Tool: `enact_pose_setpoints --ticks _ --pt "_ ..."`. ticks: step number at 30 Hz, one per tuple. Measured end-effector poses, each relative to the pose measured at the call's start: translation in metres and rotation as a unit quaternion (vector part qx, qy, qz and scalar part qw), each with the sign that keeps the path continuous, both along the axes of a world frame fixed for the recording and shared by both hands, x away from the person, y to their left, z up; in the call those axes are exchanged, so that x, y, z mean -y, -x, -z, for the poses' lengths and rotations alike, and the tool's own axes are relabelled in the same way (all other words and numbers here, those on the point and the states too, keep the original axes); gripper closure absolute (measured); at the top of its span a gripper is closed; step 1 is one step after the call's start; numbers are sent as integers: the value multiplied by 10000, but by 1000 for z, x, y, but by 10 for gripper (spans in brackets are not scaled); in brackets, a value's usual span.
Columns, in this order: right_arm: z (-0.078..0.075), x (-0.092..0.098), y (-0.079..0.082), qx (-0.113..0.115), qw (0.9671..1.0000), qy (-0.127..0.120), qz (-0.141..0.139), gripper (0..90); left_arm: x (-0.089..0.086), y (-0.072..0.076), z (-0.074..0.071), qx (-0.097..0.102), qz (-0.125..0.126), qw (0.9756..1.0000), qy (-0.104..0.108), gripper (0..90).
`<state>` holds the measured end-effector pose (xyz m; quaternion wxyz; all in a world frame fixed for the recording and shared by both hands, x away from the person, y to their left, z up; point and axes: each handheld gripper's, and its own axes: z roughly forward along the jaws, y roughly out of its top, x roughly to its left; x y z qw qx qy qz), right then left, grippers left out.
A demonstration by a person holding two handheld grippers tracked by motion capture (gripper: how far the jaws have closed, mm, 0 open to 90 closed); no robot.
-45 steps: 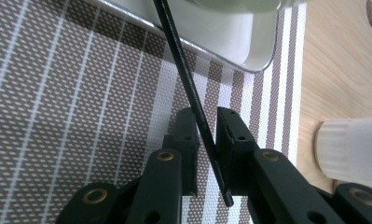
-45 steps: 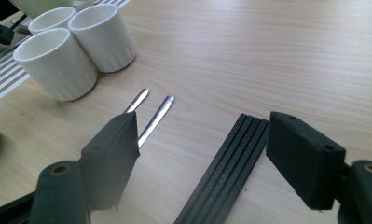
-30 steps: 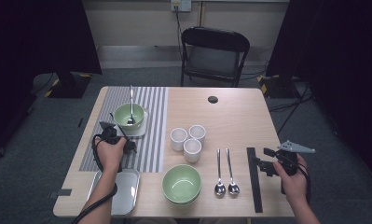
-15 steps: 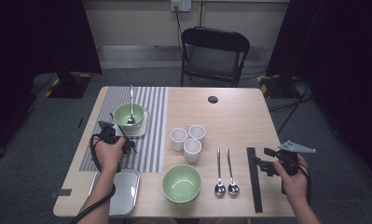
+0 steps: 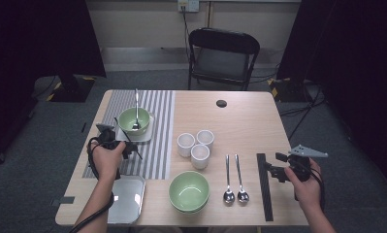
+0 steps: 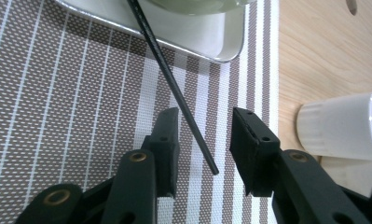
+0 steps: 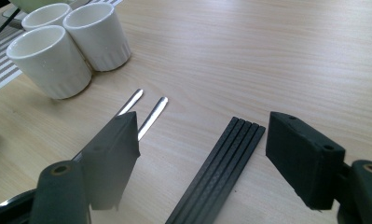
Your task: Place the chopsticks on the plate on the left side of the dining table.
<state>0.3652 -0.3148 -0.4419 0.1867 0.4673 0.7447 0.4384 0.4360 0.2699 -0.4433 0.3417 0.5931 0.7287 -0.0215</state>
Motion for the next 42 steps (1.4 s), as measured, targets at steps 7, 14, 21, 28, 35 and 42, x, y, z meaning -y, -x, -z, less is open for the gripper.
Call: enact_pose_setpoints --ticks 7,14,21,28,35,42 --pt "0 1 0 -53 9998 174 -16 251 4 4 -12 185 72 9998 -4 572" --pt "2 3 -1 -104 9995 300 -16 250 6 8 -19 296 231 9993 -15 505" --pt "8 7 0 -219 9990 400 -25 241 10 9 -23 428 400 9981 -164 432" --pt "14 12 1 -300 9985 453 73 236 15 12 -24 534 528 9968 -289 396" --pt "16 11 3 -312 9981 508 134 239 18 15 -27 691 755 9940 -376 376" --pt "21 11 4 -381 9974 588 150 286 21 19 -32 819 868 9916 -493 362"
